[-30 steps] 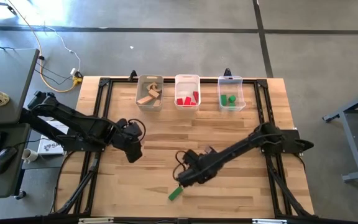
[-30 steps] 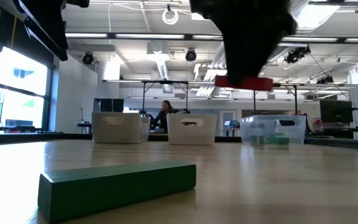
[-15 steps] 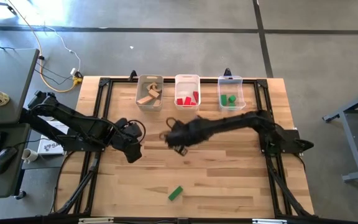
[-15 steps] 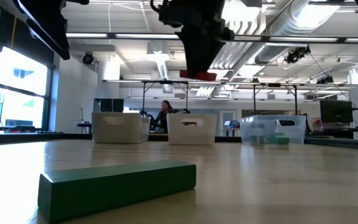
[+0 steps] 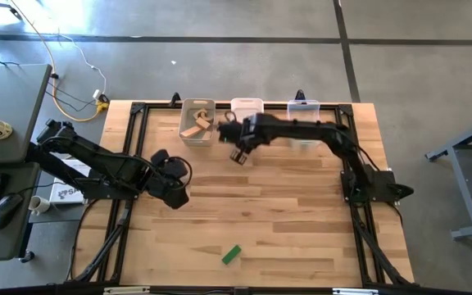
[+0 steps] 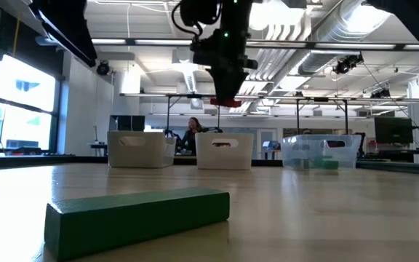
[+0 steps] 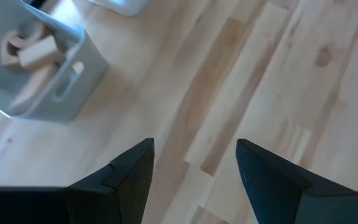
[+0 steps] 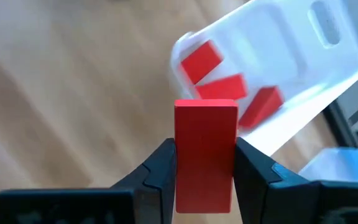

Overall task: Sort & place blocks by color
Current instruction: Put the top red block into the white bin

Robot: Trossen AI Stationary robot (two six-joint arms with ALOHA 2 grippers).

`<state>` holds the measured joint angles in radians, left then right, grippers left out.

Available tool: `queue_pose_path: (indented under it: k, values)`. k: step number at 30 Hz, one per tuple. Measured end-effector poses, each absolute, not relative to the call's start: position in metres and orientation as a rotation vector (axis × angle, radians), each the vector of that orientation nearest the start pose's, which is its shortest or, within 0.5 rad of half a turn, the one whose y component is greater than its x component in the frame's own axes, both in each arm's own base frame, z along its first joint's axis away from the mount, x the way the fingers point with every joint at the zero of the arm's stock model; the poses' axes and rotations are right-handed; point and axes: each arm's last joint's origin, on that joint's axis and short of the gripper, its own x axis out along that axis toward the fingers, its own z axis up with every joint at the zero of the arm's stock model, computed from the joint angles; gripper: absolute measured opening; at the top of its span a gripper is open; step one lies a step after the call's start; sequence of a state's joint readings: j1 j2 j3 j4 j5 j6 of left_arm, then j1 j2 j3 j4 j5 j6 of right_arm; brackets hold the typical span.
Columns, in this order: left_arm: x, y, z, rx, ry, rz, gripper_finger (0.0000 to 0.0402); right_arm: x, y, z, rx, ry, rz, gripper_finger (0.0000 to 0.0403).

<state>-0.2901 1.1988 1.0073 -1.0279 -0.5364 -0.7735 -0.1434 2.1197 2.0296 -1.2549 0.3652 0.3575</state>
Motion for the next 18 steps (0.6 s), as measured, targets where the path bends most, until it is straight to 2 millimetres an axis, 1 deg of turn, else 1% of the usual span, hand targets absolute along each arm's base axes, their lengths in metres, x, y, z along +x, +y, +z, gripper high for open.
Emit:
queue_pose_path:
  k: [4, 9, 16, 18]
  values:
    - [0.204, -0.044, 0.275, -0.162, 0.92, 0.648, 0.0213, 0.422, -0.105, 0.275, 0.181, 1.209, -0.66, 0.0097]
    - [0.204, -0.042, 0.277, -0.109, 0.877, 0.699, 0.0213, 0.42, -0.142, 0.273, 0.282, 1.133, -0.647, 0.0097]
    - [0.204, -0.039, 0.278, -0.027, 0.855, 0.729, 0.0213, 0.415, -0.175, 0.268, 0.4, 1.091, -0.615, 0.0097]
    - [0.204, -0.036, 0.278, -0.022, 0.857, 0.741, 0.0213, 0.413, -0.183, 0.263, 0.446, 1.103, -0.599, 0.0097]
